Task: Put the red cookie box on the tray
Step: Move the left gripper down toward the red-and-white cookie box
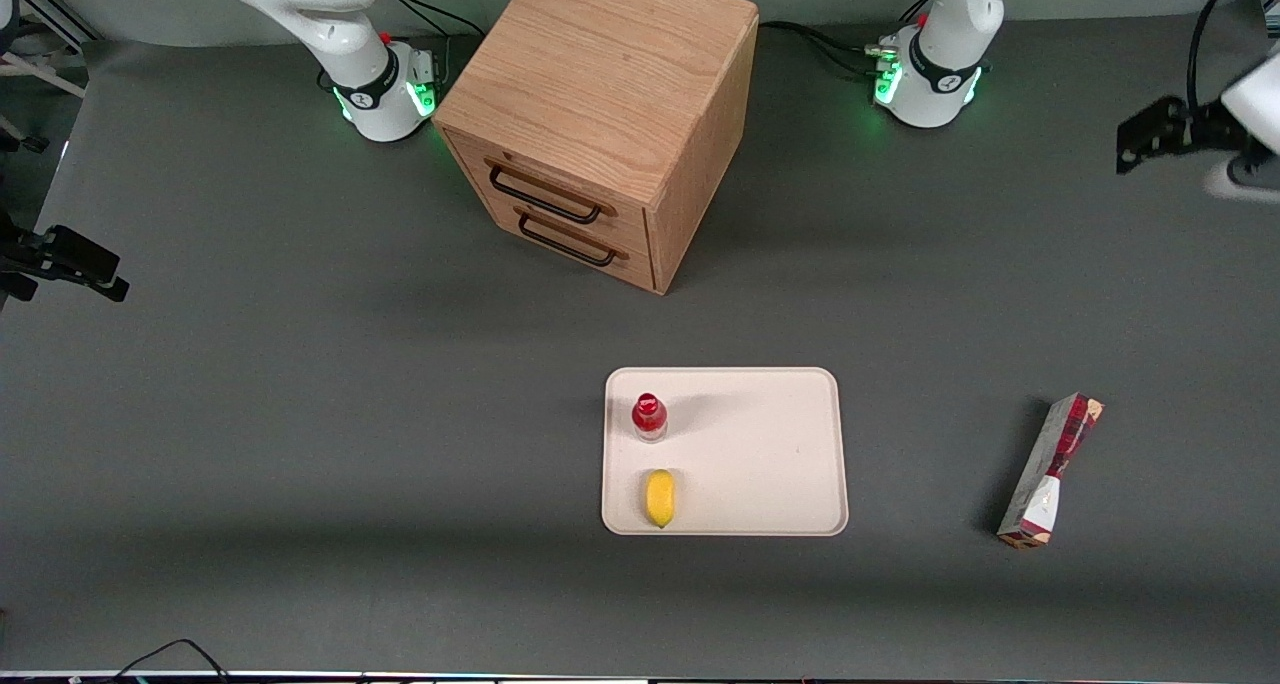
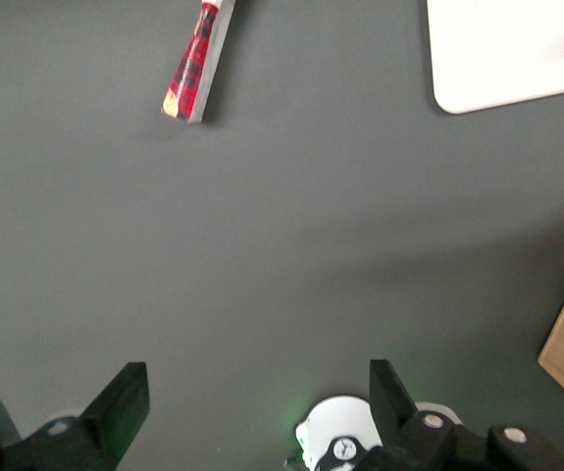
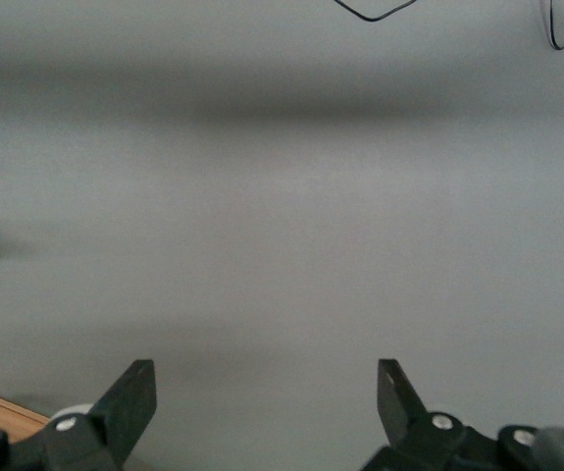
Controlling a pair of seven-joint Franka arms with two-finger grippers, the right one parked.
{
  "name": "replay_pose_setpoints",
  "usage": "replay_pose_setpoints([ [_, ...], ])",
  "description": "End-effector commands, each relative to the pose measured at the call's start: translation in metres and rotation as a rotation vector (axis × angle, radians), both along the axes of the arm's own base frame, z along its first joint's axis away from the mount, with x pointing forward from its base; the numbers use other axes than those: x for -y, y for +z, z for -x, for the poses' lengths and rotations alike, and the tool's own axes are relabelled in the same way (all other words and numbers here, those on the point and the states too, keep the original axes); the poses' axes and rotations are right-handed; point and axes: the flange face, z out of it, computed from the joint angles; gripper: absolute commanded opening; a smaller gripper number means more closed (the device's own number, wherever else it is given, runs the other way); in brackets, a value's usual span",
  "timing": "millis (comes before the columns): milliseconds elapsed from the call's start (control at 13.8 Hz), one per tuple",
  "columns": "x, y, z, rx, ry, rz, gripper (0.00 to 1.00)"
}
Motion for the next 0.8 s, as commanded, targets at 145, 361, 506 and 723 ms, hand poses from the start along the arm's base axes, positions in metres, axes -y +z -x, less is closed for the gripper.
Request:
replay_pose_setpoints([
  [145, -0.022, -0.090, -0.106, -0.046, -0.012, 0.000, 1.00],
  [361, -0.054, -0.153, -0.144, -0.020, -0.143, 0.005, 1.00],
  [506, -0.077, -0.199, -0.165, 0.005, -0.226, 0.011, 1.00],
  [723, -0.094, -0.273, -0.192, 0.056, -0.267, 0.018, 1.00],
])
